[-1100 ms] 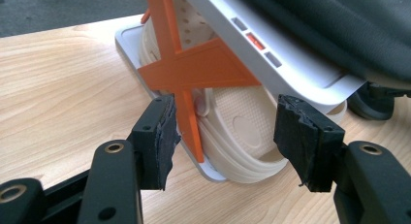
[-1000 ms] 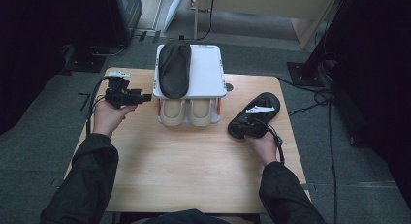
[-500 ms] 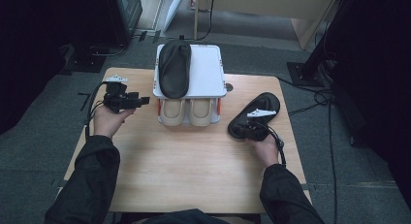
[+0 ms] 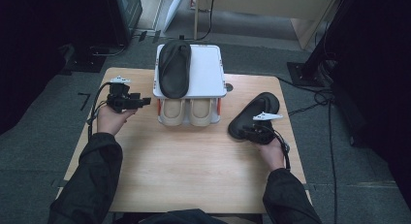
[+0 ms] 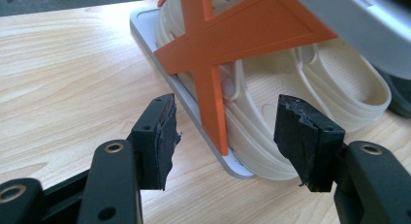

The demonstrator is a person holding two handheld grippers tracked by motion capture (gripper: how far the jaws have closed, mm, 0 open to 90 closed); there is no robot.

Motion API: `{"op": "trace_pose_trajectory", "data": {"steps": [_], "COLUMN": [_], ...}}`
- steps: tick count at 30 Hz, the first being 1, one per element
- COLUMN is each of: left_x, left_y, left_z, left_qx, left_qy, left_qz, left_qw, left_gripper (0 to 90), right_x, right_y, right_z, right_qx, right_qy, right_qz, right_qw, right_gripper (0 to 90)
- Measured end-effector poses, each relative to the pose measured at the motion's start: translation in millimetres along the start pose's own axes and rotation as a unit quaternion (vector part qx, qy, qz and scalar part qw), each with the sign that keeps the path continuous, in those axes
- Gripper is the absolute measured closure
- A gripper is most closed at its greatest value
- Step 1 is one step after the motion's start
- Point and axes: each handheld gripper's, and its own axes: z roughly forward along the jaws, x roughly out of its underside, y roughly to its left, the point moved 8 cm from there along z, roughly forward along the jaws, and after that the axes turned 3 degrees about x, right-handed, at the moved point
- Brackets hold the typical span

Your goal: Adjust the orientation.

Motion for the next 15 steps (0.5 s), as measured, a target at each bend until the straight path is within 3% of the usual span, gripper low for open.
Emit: {"op": "trace_pose_trajectory", "data": {"steps": [7,15], "left_x": [0.7,0.2], "left_y": [8.0,9.7], "left_z": [4.8,8.1], "left_qx": [0.002,0.000], "left_qy": [-0.005,-0.009], "left_qz": [-0.014,-0.013], "left_qw": [0.9999,0.9999], "left_gripper": [41.0,41.2], "right_x": [4.9,8.9], "right_y": [-5.4,-12.7], "right_z": [-7.6,-15.8], "right_qx": [0.004,0.015], "right_qy": [-0.004,-0.006], "right_qz": [0.002,0.004], "right_qw": [1.0000,0.9999], "right_gripper": [69.0,69.0]}}
